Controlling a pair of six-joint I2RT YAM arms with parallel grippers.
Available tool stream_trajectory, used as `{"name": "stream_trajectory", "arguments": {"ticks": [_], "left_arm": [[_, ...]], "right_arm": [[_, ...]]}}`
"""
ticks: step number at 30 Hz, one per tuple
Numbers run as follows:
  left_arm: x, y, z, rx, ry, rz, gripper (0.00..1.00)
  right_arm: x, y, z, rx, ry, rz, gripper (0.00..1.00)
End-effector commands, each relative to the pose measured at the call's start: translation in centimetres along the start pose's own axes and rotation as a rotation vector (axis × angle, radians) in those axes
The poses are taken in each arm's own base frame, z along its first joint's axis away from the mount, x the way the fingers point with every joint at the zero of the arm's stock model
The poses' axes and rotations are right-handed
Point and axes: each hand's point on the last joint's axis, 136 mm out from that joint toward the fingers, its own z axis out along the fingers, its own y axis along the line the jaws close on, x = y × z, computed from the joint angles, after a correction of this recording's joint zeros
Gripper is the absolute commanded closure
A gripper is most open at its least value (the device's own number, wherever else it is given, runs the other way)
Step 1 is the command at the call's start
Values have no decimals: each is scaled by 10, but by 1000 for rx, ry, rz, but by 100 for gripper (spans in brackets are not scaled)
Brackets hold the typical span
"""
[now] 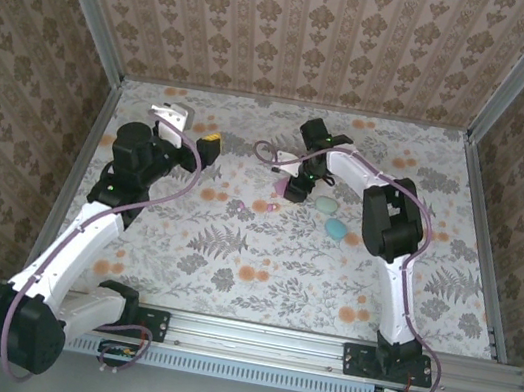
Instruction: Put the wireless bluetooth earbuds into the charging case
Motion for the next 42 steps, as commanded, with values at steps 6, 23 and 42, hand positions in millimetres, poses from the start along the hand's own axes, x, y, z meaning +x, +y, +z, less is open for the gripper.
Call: {"name": "stream_trajectory", "arguments": {"ticks": [6, 23, 42], "left_arm": [[0, 1, -2, 7, -2, -3, 18], [-1, 0, -5, 7, 3, -4, 18], [1, -4, -5, 29, 3, -17, 19]], "right_arm": [[1, 22, 5, -102, -3, -49, 35], [-9, 13, 15, -84, -12, -239, 28], [-32, 32, -47, -75, -137, 26, 63]]}}
